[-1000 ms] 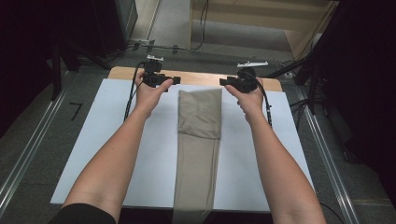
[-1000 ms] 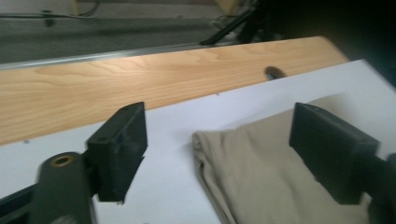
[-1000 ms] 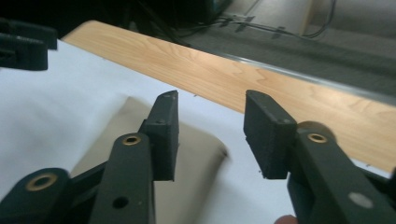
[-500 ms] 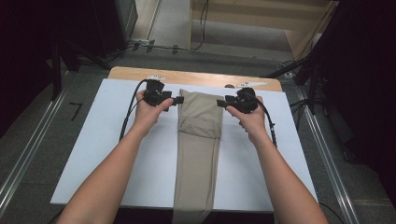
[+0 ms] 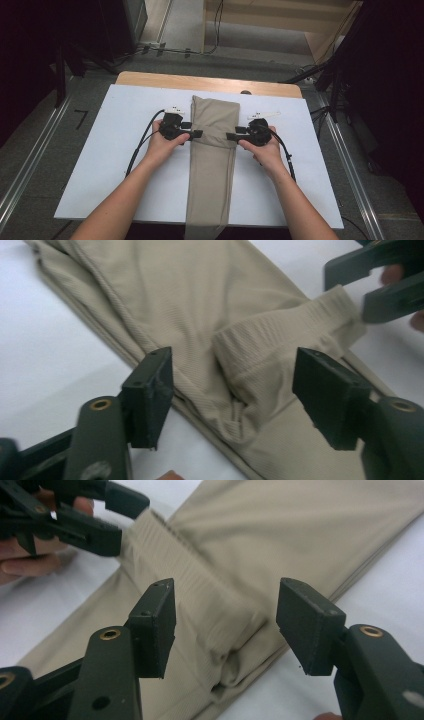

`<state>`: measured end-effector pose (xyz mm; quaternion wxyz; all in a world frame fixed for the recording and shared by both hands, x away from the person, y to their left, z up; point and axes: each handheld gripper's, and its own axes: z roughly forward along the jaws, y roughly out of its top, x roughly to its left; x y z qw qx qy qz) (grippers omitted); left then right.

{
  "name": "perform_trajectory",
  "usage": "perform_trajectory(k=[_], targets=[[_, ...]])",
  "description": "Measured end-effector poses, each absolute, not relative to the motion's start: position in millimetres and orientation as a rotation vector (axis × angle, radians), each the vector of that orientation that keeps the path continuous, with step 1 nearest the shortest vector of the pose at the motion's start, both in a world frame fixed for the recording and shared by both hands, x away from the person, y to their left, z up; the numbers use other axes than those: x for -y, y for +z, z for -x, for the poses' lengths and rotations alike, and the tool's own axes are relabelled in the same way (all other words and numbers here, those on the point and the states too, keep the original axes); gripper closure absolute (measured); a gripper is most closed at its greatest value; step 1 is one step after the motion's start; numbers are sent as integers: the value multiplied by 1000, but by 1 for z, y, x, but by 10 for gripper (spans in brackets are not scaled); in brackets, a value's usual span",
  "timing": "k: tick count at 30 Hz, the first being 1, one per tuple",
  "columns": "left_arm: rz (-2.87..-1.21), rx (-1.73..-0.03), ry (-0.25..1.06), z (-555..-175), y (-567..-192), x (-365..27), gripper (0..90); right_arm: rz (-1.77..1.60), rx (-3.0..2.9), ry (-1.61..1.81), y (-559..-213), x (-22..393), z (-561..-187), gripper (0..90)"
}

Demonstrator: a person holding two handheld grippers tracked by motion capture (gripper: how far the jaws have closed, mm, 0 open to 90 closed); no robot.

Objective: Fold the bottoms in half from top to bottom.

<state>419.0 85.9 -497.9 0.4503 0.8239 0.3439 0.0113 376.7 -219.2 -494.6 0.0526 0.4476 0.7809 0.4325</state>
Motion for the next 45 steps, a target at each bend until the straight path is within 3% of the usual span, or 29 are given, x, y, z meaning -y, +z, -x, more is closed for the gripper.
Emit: perform_trajectory(k=[7,12,19,45], targets=[[-2083,-813,7,-409,-503,-80,524,-1353,-2447,1226,-509,210,-373,418],[-2084,-804,7,-405,-505,-83,643,-1381,-2417,1220,-513,214,-368,532],[-2098,-732,33,-394,-502,-84,794,-1270,-2390,1273,-511,215,-354,760],[-2092,-599,50,-304,-491,-104,809,-1080,-2373,1392,-503,206,-264,823]])
